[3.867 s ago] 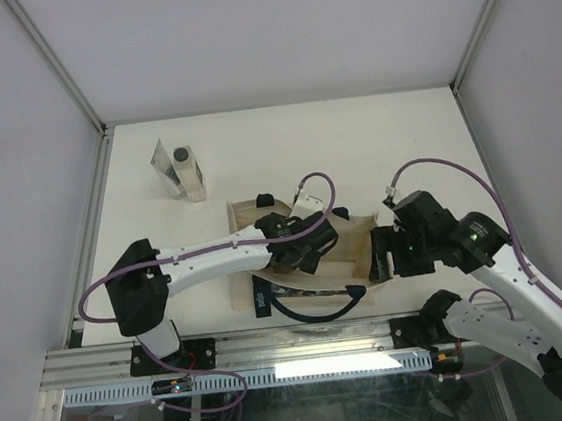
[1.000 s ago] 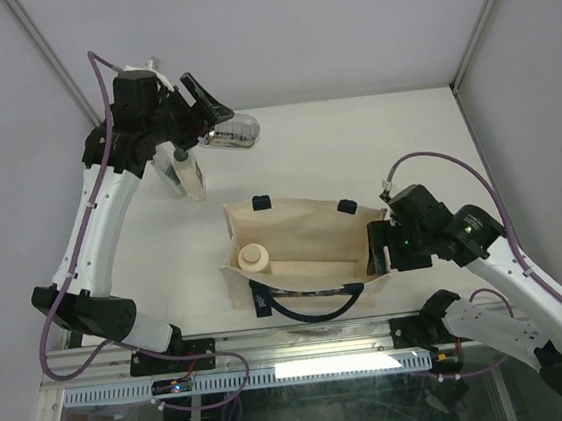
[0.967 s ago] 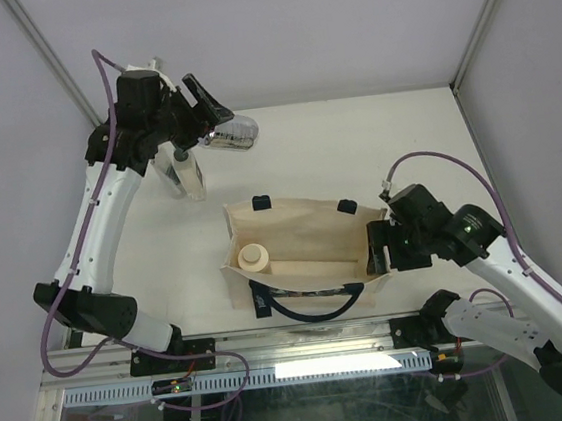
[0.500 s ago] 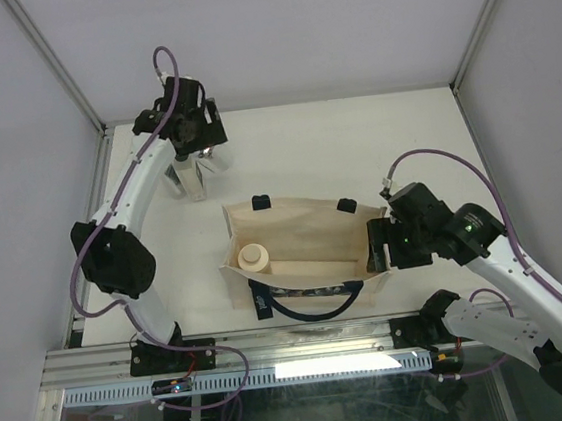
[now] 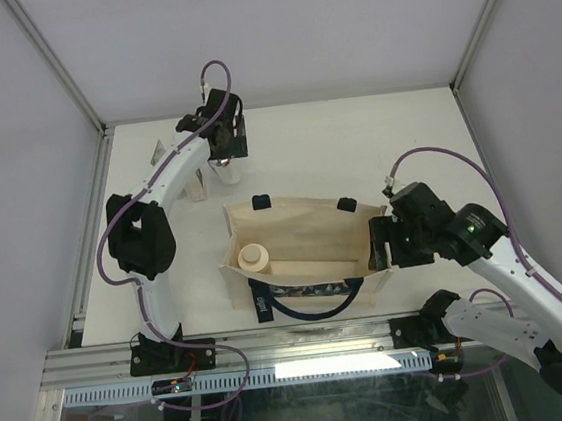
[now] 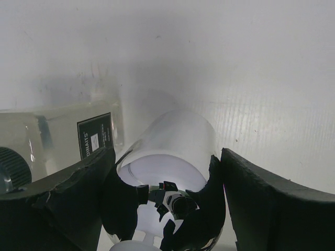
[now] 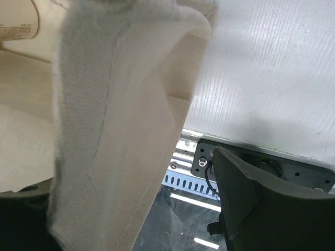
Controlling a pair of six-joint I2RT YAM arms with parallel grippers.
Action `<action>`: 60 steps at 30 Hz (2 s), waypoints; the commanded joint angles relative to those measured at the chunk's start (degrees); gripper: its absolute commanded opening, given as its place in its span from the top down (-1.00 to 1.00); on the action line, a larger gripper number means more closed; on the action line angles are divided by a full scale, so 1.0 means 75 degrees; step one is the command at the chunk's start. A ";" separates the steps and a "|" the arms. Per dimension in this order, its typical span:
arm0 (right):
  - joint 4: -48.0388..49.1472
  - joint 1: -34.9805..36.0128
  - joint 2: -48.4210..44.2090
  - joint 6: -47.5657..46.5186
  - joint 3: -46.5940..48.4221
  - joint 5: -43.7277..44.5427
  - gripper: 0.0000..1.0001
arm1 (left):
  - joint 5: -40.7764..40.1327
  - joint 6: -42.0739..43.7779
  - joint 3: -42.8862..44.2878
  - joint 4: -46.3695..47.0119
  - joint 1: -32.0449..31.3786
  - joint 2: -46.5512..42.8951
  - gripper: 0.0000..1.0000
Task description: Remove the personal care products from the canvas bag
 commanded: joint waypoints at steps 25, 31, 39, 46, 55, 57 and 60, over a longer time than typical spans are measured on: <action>0.0037 0.0020 -0.0300 0.0036 0.0071 0.0192 -0.50 | -0.1172 0.0468 -0.0039 0.1042 0.0204 0.0469 0.51; 0.0041 0.0019 -0.0350 0.0037 0.0057 0.0209 -0.50 | -0.0950 0.0435 -0.0010 0.1057 0.0201 0.0413 -0.20; 0.0016 0.0024 -0.0399 0.0049 0.0056 0.0227 -0.50 | -0.0919 0.0525 0.0128 0.1043 0.0207 0.0221 -0.69; 0.0012 0.0017 -0.0409 0.0048 0.0096 0.0215 -0.50 | -0.0783 0.0575 0.0293 0.0989 0.0207 0.0071 -0.89; 0.0005 0.0024 -0.0407 0.0049 0.0174 0.0187 -0.50 | 0.0439 0.0523 0.1064 0.0864 0.0053 -0.1048 -0.90; 0.0012 0.0021 -0.0392 0.0043 0.0194 0.0153 -0.50 | 0.0692 0.0530 0.1103 0.0856 -0.0078 -0.1426 -0.90; 0.0018 0.0019 -0.0387 0.0026 0.0220 0.0053 -0.50 | 0.1101 0.0517 0.0919 0.0855 -0.0410 -0.2191 -0.91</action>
